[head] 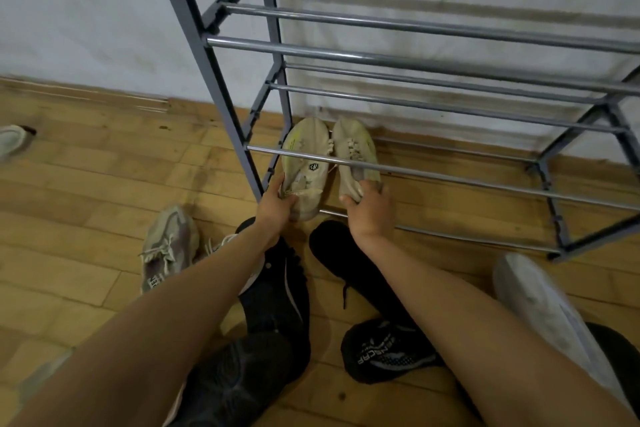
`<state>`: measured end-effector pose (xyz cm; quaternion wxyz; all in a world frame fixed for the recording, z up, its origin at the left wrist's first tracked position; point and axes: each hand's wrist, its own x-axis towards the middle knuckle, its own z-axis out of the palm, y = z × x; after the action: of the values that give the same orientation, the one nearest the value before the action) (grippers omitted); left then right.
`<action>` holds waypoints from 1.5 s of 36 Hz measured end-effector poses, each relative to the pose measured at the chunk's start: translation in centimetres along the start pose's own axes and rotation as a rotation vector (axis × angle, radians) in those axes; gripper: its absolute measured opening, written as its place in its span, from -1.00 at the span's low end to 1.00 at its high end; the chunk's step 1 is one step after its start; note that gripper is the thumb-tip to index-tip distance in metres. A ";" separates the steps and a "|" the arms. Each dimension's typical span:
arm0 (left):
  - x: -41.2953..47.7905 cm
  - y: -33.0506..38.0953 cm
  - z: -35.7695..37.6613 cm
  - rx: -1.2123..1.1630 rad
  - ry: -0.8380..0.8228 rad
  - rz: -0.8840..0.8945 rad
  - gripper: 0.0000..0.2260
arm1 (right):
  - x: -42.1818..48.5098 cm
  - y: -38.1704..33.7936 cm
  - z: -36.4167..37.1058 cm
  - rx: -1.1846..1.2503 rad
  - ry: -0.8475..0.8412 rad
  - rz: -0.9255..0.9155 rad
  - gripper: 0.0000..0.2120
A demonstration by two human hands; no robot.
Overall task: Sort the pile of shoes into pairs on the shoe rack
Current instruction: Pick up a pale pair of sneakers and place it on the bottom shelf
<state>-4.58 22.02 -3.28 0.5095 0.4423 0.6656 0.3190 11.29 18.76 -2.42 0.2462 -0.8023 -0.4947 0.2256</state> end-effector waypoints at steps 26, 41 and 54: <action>1.2 -1.1 0.7 0.074 0.094 0.071 -0.49 | -2.3 1.2 1.4 0.072 0.073 -0.104 -0.62; -2.6 -1.4 1.4 0.692 0.166 0.419 -0.57 | -2.3 2.1 0.3 -0.128 -0.044 -0.214 -0.44; -5.6 -0.1 0.8 1.005 -0.120 0.391 -0.40 | -4.0 2.2 -1.8 -0.262 -0.285 -0.317 -0.42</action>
<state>-3.40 16.81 -1.39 0.2036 0.7644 0.6112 0.0244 12.23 13.96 -1.93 0.1004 -0.6999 -0.6690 0.2290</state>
